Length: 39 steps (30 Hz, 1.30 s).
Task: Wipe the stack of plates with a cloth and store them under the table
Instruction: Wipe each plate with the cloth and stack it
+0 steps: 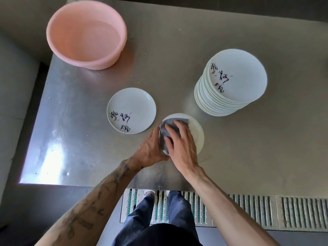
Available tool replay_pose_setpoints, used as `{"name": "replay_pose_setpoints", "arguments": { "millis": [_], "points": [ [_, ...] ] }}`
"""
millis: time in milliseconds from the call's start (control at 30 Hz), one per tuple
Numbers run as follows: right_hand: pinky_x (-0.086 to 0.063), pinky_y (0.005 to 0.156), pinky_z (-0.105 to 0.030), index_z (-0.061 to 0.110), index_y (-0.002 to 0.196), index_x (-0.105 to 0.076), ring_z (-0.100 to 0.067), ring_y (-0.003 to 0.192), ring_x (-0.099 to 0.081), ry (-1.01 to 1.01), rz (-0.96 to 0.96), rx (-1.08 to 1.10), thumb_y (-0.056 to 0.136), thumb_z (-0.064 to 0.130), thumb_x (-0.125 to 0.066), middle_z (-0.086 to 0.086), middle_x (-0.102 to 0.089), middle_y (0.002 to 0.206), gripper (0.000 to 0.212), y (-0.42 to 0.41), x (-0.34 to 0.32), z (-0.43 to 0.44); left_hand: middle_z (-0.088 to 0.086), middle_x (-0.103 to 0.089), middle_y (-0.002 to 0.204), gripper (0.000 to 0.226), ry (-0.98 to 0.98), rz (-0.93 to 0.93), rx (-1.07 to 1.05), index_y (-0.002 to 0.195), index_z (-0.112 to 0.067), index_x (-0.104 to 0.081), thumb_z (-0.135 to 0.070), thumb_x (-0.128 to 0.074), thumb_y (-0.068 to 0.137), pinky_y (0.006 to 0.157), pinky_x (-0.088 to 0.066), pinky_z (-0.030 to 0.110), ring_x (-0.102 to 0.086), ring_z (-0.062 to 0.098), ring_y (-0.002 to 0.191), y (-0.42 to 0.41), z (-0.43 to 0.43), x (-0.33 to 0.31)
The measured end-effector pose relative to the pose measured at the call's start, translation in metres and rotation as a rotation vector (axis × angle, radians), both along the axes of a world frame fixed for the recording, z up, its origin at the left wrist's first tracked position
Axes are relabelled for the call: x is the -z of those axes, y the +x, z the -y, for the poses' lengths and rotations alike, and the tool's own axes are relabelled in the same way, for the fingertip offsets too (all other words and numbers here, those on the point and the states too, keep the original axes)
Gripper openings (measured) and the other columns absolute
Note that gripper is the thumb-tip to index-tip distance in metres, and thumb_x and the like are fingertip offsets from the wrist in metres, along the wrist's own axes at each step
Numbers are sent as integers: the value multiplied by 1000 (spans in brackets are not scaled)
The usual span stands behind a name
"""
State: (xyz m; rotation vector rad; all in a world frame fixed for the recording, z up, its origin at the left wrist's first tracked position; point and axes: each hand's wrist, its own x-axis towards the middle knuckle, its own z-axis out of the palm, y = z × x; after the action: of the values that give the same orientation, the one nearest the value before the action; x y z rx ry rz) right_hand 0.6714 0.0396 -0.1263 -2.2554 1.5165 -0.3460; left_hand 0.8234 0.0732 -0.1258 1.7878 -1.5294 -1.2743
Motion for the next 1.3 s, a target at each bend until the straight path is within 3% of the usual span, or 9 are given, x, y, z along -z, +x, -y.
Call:
{"name": "replay_pose_setpoints", "arguments": {
  "millis": [200, 367, 467, 600, 700, 967, 1100, 1233, 1300],
  "points": [
    [-41, 113, -38, 23, 141, -59, -26, 136, -44, -21, -18, -79, 100, 40, -55, -6, -42, 153, 44, -20, 0, 4, 3, -35, 160, 131, -22, 51, 29, 162, -18, -16, -36, -98, 61, 116, -40, 50, -42, 24, 144, -4, -2, 2],
    [-46, 104, -30, 24, 141, -56, -19, 128, -48, 35, 41, 133, 98, 31, -62, 1, -43, 147, 43, -46, -1, 29, 11, -34, 160, 139, -10, 122, 39, 162, -8, -11, -37, -100, 59, 114, -38, 56, -41, 32, 143, -5, -3, 5],
    [-49, 104, -38, 19, 141, -55, -18, 132, -47, 61, 66, 197, 99, 27, -62, 1, -45, 146, 44, -43, -1, 35, 11, -34, 160, 139, -13, 142, 40, 162, -9, -12, -40, -100, 58, 114, -40, 55, -42, 32, 142, -5, -4, 8],
    [-37, 118, -39, 14, 145, -54, -23, 144, -39, 6, 1, 20, 101, 29, -57, -4, -42, 156, 47, -25, 3, 17, 7, -32, 163, 142, 6, 118, 12, 162, -13, -11, -38, -101, 55, 115, -39, 43, -41, 27, 143, -3, -7, 11],
    [-36, 119, -42, 13, 145, -55, -25, 146, -38, -43, -13, -155, 102, 30, -57, -6, -44, 156, 46, -39, 5, 17, 6, -32, 163, 140, 11, 92, 9, 162, -15, -11, -39, -101, 57, 117, -39, 48, -41, 25, 144, -5, -7, 10],
    [-33, 117, -43, 18, 144, -55, -24, 143, -42, -87, -91, -309, 102, 35, -51, -2, -49, 151, 46, -23, 1, 39, 4, -33, 164, 138, -1, 83, -6, 162, -13, -12, -38, -100, 59, 116, -40, 50, -40, 23, 146, -8, -5, 3],
    [-39, 112, -39, 15, 148, -51, -25, 136, -47, 69, -16, -46, 100, 31, -59, -3, -46, 152, 51, -66, -2, 48, 11, -30, 164, 136, -21, 154, 38, 161, -7, -12, -41, -99, 61, 115, -39, 56, -38, 30, 146, -8, -6, 4],
    [-39, 116, -34, 19, 153, -44, -17, 145, -38, 148, 80, 103, 102, 31, -57, 3, -36, 159, 54, -87, -3, -1, 11, -31, 163, 138, -30, 178, 46, 161, -9, -11, -45, -98, 60, 114, -40, 56, -41, 32, 142, -8, -8, 8],
    [-39, 117, -39, 18, 153, -45, -18, 148, -36, 158, 126, 156, 102, 31, -57, 2, -34, 161, 53, -89, -2, -27, 10, -31, 163, 139, -25, 171, 42, 162, -11, -11, -45, -98, 59, 114, -40, 56, -41, 32, 142, -8, -8, 8]
  ]
}}
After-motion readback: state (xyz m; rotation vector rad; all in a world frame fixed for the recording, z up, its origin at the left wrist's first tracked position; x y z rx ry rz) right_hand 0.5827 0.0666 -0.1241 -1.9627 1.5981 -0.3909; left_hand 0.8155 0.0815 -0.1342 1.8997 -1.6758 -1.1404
